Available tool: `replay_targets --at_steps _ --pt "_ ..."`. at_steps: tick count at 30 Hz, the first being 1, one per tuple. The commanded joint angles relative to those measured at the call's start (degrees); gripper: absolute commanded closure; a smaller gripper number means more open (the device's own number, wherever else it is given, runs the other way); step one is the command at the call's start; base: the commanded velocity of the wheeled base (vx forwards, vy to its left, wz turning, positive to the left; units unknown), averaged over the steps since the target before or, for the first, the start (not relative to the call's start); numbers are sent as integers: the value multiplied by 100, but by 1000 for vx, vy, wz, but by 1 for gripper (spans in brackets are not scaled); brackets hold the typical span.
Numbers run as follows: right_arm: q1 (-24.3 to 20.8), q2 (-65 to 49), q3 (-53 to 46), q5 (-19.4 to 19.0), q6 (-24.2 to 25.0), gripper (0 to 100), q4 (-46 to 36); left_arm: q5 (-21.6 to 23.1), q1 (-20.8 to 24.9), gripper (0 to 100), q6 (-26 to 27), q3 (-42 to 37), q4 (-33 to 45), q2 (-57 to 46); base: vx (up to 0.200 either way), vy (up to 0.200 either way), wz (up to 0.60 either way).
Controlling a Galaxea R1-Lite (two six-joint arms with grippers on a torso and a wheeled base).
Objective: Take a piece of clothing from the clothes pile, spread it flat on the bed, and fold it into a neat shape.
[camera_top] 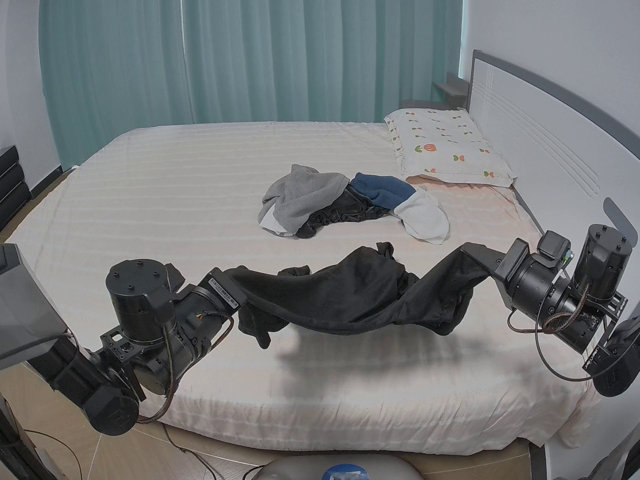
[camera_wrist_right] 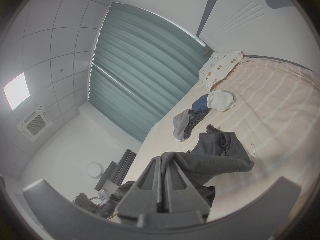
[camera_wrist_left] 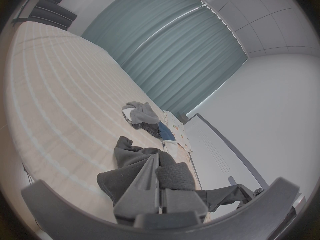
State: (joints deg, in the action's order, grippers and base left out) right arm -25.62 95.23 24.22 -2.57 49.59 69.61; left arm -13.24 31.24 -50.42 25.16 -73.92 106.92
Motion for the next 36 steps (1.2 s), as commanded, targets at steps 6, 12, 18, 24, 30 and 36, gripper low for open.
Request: replay_targets --at_steps 6,12,18,24,30,36 --pt "5 277 188 415 -108 100 -44 6 -39 100 6 -2 10 -216 0 200 0" --pt "-4 250 311 758 -116 100 26 6 -66 100 23 -11 -8 -260 0 200 0" --pt "14 277 320 758 -90 100 53 6 -92 100 23 -20 -8 -339 0 200 0" --pt "207 364 452 714 -64 100 53 41 -92 100 23 -20 -8 -304 0 200 0" --pt "207 356 461 749 -64 100 53 49 -92 100 23 -29 -8 -321 0 200 0" --pt "198 338 469 749 -64 100 53 49 -92 100 23 -29 -8 -304 0 200 0"
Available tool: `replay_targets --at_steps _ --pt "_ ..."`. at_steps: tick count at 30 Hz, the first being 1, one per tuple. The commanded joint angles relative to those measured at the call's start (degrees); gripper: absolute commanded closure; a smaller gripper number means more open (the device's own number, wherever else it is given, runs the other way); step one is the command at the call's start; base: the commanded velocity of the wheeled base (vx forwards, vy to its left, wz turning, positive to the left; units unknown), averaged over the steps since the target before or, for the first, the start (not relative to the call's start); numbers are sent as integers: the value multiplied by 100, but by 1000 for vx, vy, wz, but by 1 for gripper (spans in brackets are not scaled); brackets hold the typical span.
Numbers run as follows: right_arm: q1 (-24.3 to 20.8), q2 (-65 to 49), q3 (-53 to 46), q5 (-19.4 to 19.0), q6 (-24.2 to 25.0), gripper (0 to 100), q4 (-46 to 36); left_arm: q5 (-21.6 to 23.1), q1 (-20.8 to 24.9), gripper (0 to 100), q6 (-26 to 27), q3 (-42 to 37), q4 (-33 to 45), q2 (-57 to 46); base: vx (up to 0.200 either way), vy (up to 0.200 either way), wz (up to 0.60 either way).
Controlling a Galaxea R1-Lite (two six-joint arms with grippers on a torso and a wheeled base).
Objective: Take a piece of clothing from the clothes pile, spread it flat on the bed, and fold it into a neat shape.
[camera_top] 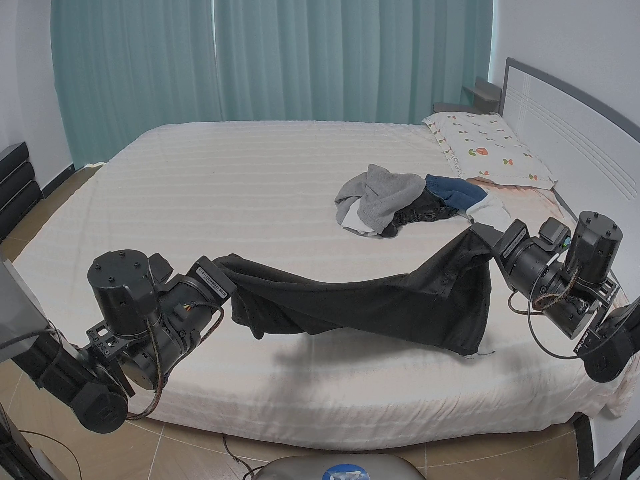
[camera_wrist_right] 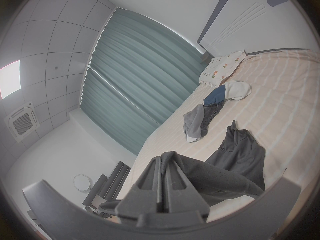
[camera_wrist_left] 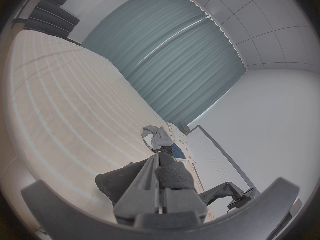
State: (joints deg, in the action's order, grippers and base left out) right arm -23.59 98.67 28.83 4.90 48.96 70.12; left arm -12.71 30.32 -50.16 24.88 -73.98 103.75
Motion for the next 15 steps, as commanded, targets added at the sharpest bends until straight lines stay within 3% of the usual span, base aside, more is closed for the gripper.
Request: replay_targets --at_steps 1,15 --pt "-5 -6 9 2 0 100 2 -3 0 100 -2 -1 -2 13 0 200 0" --pt "-5 -41 17 2 26 100 10 -3 0 100 -2 -1 -2 4 0 200 0"
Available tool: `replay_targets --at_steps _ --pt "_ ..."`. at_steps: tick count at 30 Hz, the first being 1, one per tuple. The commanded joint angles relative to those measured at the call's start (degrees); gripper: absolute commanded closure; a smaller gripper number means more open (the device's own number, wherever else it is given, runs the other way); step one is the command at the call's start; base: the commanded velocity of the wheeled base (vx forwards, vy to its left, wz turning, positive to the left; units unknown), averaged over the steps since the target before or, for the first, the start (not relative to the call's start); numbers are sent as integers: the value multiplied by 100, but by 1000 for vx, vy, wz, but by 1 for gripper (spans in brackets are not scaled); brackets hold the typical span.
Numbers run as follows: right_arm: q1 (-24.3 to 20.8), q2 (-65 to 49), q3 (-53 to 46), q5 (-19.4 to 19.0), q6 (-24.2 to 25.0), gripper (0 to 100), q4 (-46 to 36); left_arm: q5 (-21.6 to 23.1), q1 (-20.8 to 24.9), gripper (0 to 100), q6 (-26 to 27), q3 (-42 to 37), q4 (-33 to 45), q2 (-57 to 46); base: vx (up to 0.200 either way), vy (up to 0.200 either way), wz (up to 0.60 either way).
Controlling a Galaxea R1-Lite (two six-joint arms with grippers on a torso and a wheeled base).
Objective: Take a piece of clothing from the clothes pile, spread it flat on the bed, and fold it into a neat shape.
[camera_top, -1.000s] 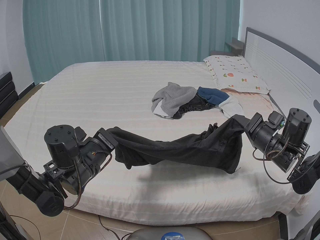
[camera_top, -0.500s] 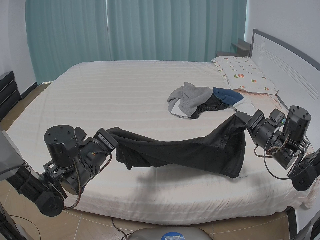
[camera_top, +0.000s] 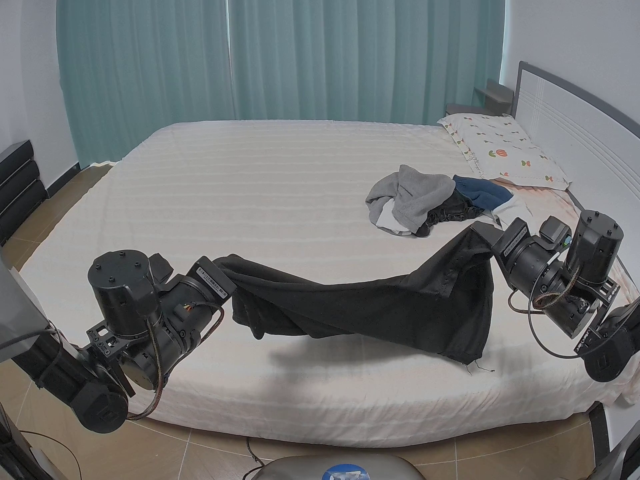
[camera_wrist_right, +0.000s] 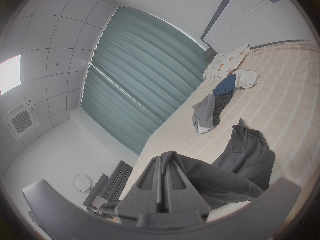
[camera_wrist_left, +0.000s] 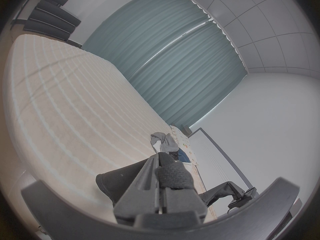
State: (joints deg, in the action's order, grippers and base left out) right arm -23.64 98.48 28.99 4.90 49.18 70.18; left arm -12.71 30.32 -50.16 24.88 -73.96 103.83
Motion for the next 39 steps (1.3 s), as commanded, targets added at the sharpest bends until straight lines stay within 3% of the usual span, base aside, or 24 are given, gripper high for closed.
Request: replay_targets --at_steps 1,27,39 --pt "8 -13 10 2 22 100 4 -3 0 100 -2 -1 -4 6 0 200 0" --pt "-18 -39 -25 2 118 100 409 -12 0 100 7 8 -4 -20 0 200 0" --pt "-44 -48 -34 2 118 100 409 -21 0 100 24 -1 -4 -3 0 0 0"
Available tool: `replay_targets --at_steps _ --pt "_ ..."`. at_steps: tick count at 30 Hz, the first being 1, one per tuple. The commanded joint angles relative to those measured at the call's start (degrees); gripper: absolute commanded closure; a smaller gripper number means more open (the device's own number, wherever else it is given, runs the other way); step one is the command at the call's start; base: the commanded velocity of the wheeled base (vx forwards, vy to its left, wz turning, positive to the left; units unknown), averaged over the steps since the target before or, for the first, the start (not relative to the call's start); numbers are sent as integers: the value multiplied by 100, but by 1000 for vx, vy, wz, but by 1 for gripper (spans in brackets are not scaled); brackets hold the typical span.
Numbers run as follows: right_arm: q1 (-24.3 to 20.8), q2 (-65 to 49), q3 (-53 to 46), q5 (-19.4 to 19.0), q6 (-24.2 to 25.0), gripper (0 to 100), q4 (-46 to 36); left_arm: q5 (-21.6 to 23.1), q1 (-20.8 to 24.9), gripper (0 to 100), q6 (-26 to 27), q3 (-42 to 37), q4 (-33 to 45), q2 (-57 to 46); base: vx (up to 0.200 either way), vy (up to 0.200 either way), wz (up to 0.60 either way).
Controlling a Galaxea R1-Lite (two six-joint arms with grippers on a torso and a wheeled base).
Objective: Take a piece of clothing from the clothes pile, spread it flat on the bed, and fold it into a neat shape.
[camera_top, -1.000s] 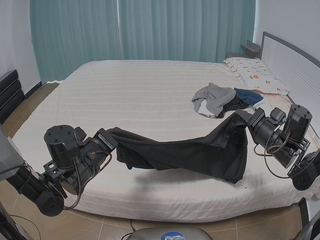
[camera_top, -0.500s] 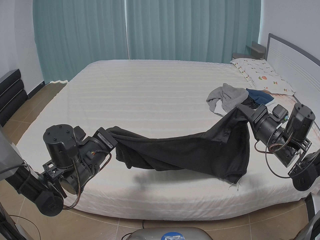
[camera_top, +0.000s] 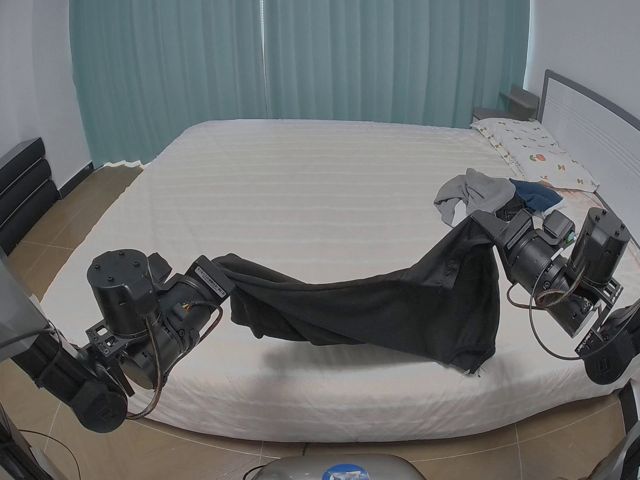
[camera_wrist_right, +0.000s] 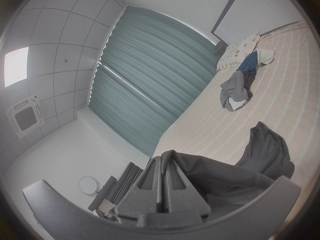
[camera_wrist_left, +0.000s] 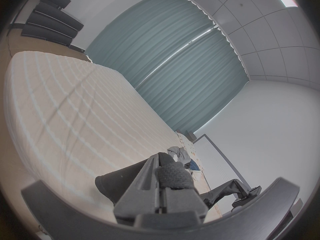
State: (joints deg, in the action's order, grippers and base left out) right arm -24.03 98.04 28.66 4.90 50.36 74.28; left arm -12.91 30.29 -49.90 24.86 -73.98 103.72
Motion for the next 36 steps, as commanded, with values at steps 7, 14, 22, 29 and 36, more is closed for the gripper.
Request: replay_targets --at_steps 7,14,22,29,36 --pt "-120 -144 -54 20 -17 100 -10 -1 12 100 -3 -7 -2 -36 -114 0 0" --pt "-260 -777 -168 28 -114 100 -80 -1 64 100 24 -77 24 -335 -200 0 0" --pt "-252 -2025 -80 28 -615 100 -476 -27 91 100 428 -218 77 -959 -100 0 0" --pt "-252 -2913 1080 28 -747 100 -1987 8 56 100 859 177 1035 -1706 0 0 0" --pt "-234 -3001 2654 2 -808 100 -3666 -142 -129 100 824 907 2195 -1653 0 0 0"
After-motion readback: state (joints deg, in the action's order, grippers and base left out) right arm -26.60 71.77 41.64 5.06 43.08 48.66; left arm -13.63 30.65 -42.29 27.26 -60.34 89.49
